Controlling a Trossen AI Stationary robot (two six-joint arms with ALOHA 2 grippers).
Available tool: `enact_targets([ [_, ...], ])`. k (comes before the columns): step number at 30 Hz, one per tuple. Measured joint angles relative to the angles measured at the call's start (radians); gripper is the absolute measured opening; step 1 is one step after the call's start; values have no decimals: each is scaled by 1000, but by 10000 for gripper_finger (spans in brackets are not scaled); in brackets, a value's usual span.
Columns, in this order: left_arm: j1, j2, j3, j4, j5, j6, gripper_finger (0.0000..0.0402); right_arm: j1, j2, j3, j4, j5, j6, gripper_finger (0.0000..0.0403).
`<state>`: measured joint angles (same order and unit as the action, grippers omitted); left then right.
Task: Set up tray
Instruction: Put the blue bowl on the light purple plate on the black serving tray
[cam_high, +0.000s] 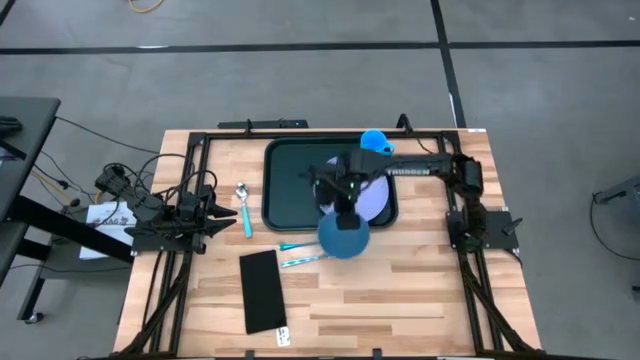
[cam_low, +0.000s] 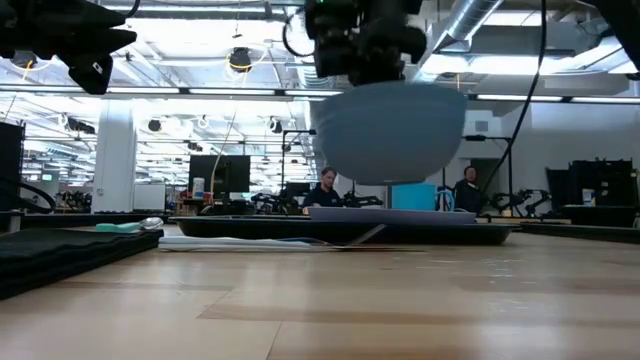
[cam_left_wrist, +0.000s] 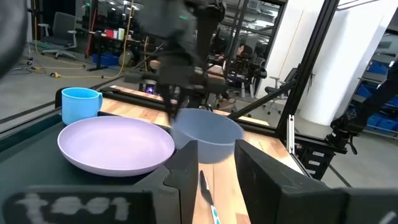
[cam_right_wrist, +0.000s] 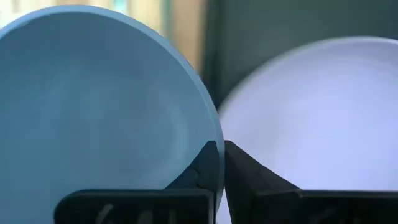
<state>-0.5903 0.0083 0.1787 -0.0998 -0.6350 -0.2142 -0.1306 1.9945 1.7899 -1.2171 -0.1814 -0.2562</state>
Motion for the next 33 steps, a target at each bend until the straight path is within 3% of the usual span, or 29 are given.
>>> enact_targets([
  [17, 0, 0, 0, -25, 0, 0, 94, -353, 2, 4, 28, 0, -33, 11],
  [33, 0, 0, 0, -24, 0, -7, 94, -386, 6, -54, 92, -3, -59, 10],
])
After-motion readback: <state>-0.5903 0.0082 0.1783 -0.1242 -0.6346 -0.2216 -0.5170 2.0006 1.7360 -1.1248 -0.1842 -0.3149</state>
